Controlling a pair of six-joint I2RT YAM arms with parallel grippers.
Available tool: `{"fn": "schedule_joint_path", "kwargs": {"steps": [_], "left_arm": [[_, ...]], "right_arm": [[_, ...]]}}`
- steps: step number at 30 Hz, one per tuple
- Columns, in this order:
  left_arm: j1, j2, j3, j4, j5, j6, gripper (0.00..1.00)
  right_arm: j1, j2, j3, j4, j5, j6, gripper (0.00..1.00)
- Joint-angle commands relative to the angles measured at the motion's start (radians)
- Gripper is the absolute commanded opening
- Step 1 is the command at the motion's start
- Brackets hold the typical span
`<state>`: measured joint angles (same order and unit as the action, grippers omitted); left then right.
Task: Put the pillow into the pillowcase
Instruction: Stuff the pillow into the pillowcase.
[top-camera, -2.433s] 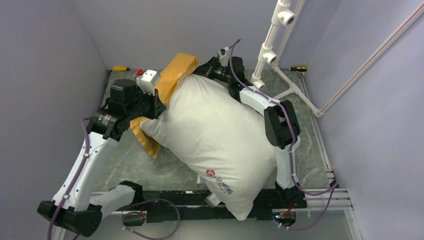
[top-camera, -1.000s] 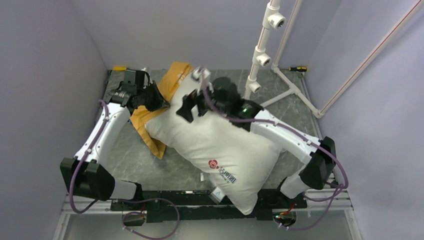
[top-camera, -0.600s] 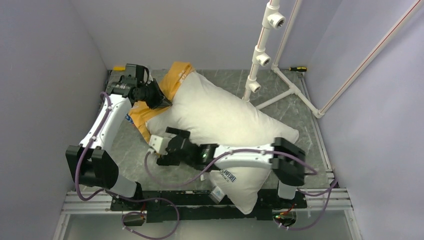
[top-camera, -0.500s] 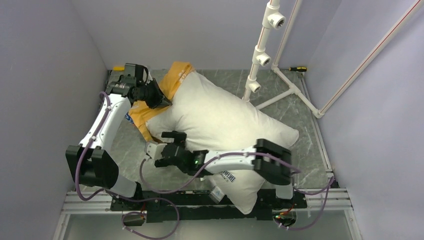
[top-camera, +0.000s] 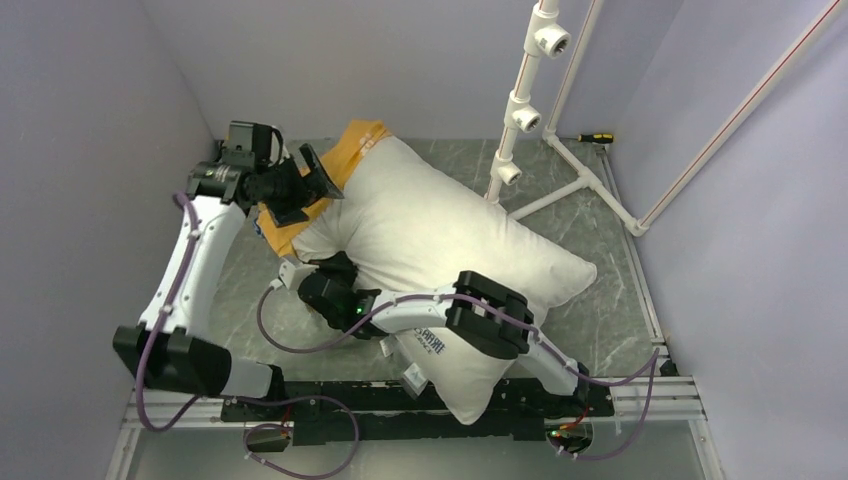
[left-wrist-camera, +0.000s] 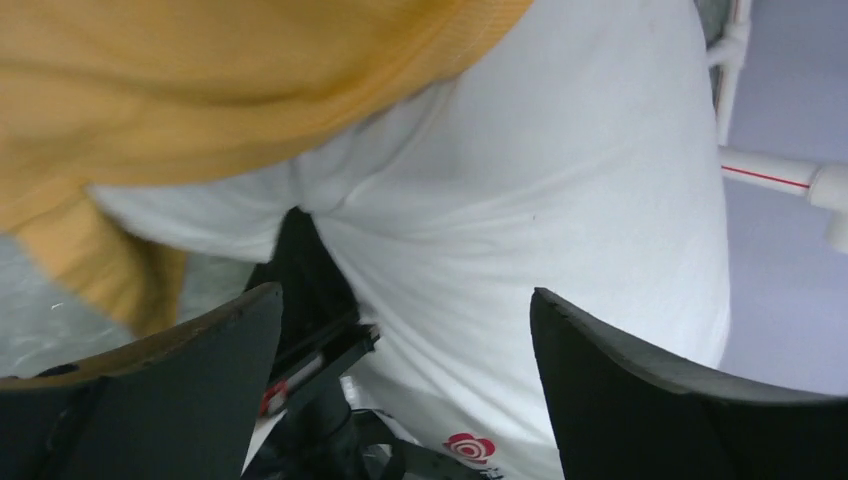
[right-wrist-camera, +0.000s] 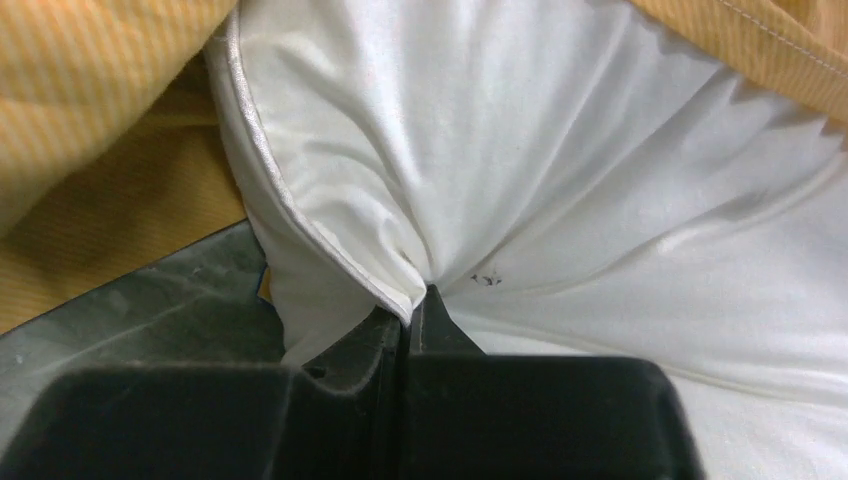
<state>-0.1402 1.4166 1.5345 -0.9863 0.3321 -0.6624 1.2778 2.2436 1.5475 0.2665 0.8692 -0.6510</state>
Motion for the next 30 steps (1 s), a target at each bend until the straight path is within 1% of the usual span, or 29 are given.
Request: {"fn": "schedule_joint_path", "kwargs": {"steps": [1,3,6,10,12,14,17,19,22,24,25,26,28,30], "left_arm": [[0.000,-0.148,0.062,-0.168,-0.295,0.019,0.99],[0.005,-0.198,0.033,-0.205,-0.385,0.014,0.99],[0.030,-0.267,-0.040,-0.235,-0.460,0.012,0.99],[0.087,-0.327,-0.194,-0.200,-0.453,0.000,1.00],[0.134,-0.347,-0.271,-0.144,-0.384,-0.015,0.99],[0.214,-0.361,-0.343,-0.056,-0.300,-0.035,1.00],[0.295,-0.363,-0.428,0.062,-0.179,-0.058,0.99],[0.335,-0.358,-0.491,0.158,-0.080,-0.076,0.99],[0.377,-0.335,-0.557,0.264,0.011,-0.108,0.98],[0.383,-0.313,-0.590,0.300,0.056,-0.112,0.94],[0.383,-0.302,-0.606,0.315,0.089,-0.110,0.89],[0.383,-0.294,-0.625,0.334,0.114,-0.112,0.83],[0.379,-0.299,-0.679,0.386,0.165,-0.139,0.64],[0.371,-0.326,-0.738,0.431,0.177,-0.165,0.48]], "right_arm": [[-0.046,-0.035,0.035,-0.082,-0.059,0.122,0.00],[-0.047,-0.080,0.016,-0.103,-0.133,0.170,0.00],[-0.050,-0.124,0.003,-0.149,-0.216,0.217,0.00],[-0.057,-0.176,-0.032,-0.169,-0.314,0.263,0.00],[-0.060,-0.192,-0.040,-0.187,-0.348,0.285,0.00],[-0.064,-0.207,-0.052,-0.196,-0.369,0.297,0.00],[-0.072,-0.227,-0.079,-0.195,-0.394,0.306,0.00],[-0.080,-0.241,-0.094,-0.199,-0.408,0.314,0.00],[-0.093,-0.254,-0.112,-0.200,-0.421,0.321,0.00],[-0.103,-0.265,-0.114,-0.207,-0.431,0.348,0.00],[-0.111,-0.267,-0.109,-0.211,-0.443,0.363,0.00],[-0.120,-0.270,-0.102,-0.224,-0.457,0.382,0.00],[-0.135,-0.272,-0.086,-0.237,-0.484,0.409,0.00],[-0.147,-0.270,-0.067,-0.247,-0.512,0.432,0.00]]}}
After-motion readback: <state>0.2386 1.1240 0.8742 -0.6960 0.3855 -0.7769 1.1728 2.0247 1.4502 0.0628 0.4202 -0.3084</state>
